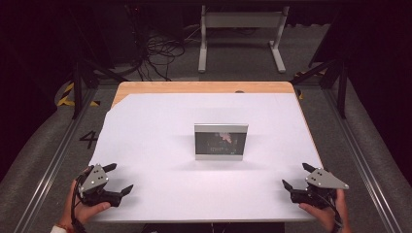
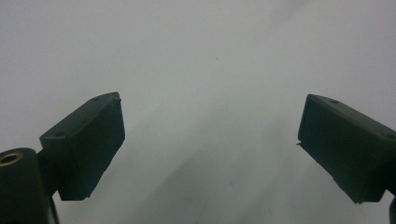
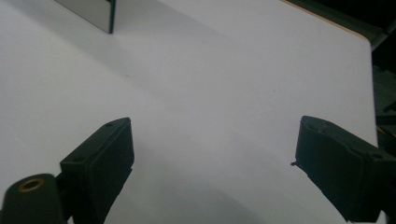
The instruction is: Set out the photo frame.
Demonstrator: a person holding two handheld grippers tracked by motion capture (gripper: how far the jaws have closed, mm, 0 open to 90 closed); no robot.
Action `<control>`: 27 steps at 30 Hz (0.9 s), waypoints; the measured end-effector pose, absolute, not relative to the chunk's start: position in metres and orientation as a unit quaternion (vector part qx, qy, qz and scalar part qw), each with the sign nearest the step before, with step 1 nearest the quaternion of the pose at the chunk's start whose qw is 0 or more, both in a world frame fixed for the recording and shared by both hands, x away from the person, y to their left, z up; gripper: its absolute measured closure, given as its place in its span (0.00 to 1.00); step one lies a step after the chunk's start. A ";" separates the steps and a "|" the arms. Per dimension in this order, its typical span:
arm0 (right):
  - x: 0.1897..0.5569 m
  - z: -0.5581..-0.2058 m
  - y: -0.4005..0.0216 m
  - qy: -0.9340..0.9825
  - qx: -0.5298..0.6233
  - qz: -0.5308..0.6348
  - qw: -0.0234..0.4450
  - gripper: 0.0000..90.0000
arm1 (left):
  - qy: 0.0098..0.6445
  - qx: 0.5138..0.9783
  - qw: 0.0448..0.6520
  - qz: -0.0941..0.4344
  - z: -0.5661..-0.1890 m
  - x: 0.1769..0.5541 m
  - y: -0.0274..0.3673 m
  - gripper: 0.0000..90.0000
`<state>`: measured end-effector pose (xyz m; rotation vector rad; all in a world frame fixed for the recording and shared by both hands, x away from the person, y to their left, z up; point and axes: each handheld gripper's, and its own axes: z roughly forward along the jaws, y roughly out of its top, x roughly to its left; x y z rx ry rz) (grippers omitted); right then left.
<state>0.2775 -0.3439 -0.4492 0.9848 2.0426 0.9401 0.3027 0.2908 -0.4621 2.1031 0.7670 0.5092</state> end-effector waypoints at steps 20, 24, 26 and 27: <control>0.274 -0.452 -0.352 0.758 0.400 0.397 0.327 0.12 | 0.356 0.780 0.481 0.184 -0.467 0.293 0.316 0.09; 0.274 -0.451 -0.351 0.759 0.396 0.396 0.331 0.12 | 0.347 0.785 0.477 0.190 -0.466 0.292 0.312 0.09; 0.274 -0.451 -0.350 0.760 0.397 0.392 0.334 0.12 | 0.347 0.787 0.474 0.192 -0.465 0.292 0.312 0.09; 0.275 -0.451 -0.350 0.760 0.398 0.391 0.334 0.12 | 0.346 0.788 0.472 0.194 -0.465 0.292 0.312 0.09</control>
